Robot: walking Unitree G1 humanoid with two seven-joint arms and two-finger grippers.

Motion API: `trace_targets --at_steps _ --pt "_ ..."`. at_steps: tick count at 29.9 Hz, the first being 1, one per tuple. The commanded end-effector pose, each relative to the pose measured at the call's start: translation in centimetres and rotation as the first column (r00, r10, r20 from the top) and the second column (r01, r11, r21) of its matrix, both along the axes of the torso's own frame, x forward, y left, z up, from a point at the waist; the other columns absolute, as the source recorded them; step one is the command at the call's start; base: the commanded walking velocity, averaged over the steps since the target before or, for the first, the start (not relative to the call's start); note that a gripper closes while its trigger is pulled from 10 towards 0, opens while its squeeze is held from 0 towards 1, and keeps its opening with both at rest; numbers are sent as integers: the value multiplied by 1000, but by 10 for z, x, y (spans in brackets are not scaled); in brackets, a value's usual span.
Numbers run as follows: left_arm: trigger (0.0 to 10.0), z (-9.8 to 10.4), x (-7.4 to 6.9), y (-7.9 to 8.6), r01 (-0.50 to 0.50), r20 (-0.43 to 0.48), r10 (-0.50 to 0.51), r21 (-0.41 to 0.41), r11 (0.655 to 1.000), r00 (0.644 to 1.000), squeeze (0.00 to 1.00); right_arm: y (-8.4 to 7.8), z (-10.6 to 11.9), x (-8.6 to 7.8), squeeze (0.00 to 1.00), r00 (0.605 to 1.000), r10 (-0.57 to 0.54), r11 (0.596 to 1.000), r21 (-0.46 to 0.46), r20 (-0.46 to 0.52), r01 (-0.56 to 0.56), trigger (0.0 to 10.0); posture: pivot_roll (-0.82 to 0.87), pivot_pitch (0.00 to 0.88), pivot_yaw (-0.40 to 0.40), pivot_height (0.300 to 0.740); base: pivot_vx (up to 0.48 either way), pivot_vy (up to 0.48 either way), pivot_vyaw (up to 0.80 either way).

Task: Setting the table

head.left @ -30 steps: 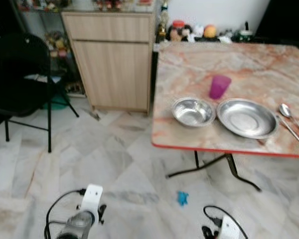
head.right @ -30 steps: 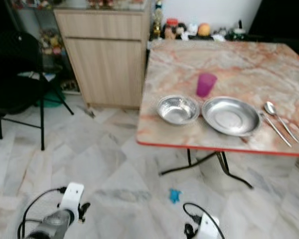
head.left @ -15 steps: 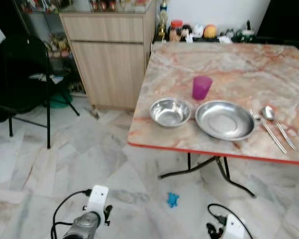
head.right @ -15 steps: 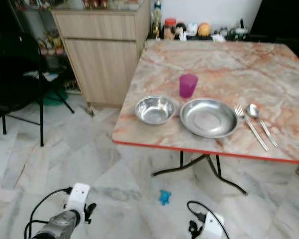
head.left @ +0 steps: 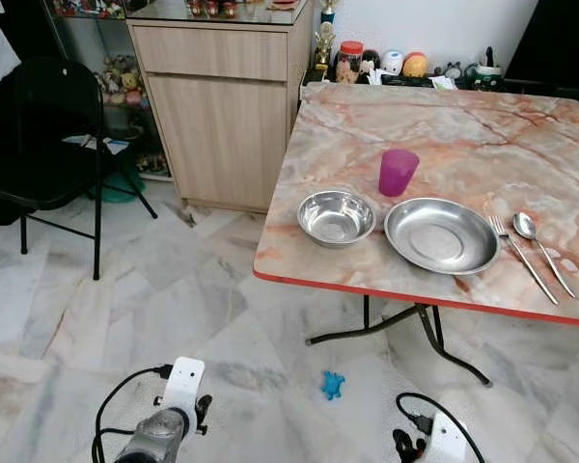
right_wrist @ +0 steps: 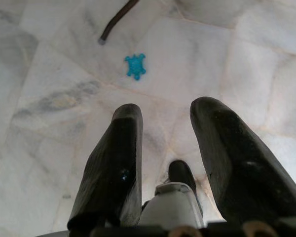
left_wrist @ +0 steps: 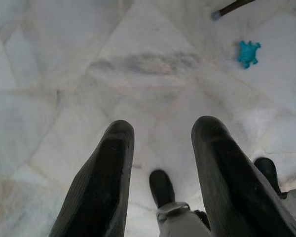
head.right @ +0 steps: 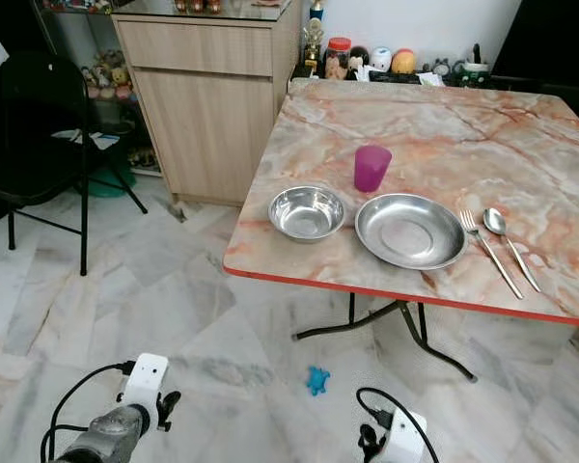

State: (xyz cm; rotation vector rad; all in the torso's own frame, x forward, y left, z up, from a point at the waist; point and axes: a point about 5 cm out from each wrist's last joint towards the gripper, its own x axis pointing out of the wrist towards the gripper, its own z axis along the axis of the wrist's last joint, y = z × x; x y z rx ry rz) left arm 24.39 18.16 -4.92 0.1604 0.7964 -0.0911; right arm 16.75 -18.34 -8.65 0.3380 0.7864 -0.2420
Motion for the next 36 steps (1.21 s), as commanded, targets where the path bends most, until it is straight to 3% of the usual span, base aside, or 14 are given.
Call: trace_targets --at_steps 1,33,36 --pt "10000 -2 -3 0 -4 -12 4 -3 1000 1000 0 0 -1 -3 0 1000 -2 1000 3 -9 2 10000 -33 20 -16 740 0 0 -600" --pt "10000 -2 -3 1 3 -14 -2 7 1000 1000 0 9 -3 -3 0 999 28 1000 3 -23 -27 10000 -22 18 -14 740 0 0 -90" --pt "10000 -2 -3 1 7 -12 -7 11 1000 1000 0 9 -3 -3 0 999 27 1000 4 -25 -27 10000 -22 19 -14 740 0 -457 0"
